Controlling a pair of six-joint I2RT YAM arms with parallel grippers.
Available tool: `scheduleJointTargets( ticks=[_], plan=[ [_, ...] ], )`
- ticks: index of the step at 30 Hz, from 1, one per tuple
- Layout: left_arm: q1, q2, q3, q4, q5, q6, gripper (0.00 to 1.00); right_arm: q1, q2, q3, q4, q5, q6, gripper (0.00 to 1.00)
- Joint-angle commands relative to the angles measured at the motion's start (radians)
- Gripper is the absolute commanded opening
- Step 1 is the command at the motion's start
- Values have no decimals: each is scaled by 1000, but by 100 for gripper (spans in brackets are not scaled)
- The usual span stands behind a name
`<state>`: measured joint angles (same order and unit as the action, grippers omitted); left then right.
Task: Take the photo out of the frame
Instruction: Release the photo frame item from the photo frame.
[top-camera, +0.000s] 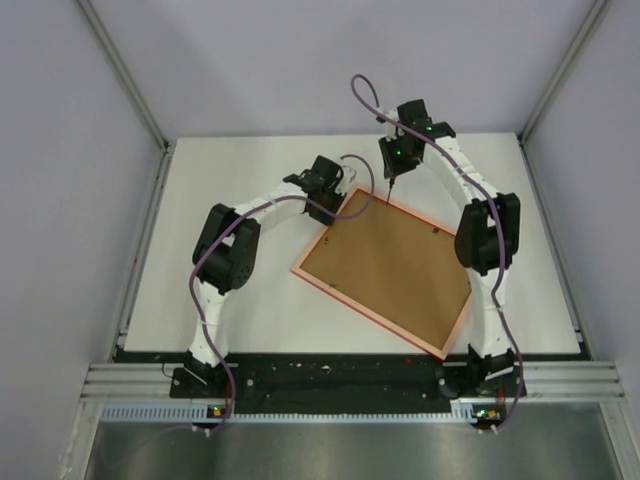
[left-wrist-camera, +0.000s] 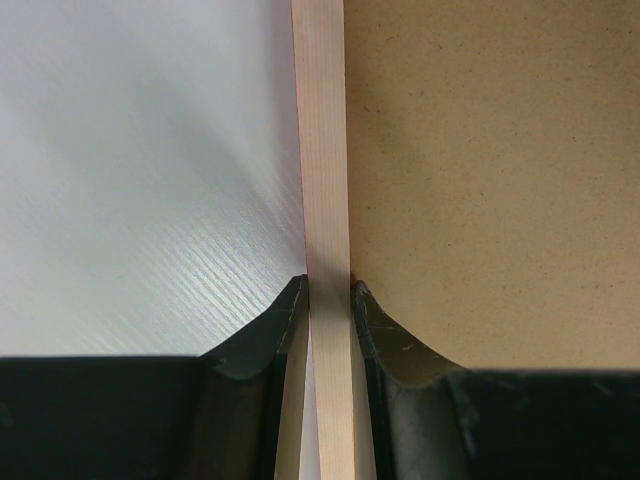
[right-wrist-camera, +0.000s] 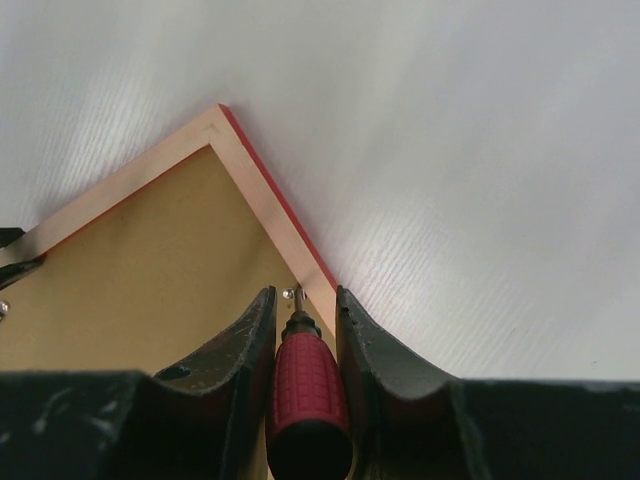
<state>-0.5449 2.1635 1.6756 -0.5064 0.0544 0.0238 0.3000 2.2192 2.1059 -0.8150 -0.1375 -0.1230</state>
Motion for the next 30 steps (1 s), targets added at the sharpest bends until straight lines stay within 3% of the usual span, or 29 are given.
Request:
scheduleJointTargets(
  ticks=[1, 6, 10, 18, 30],
  plan=[
    [-1, -8, 21, -35, -28, -4, 0, 7, 2, 55, -7, 130, -7, 0],
    [-1, 2, 29, -46, -100, -21, 0, 5, -39, -32, 2, 203, 35, 0],
    [0, 27, 56, -92, -180, -91, 0, -8, -153, -196, 112, 257, 115, 0],
    [13, 18, 49, -98, -206, -148, 0, -47, -269, -382, 183, 344, 373, 0],
    [36, 27, 56, -106, -226, -202, 0, -48, -337, -497, 148, 332, 621, 0]
  ],
)
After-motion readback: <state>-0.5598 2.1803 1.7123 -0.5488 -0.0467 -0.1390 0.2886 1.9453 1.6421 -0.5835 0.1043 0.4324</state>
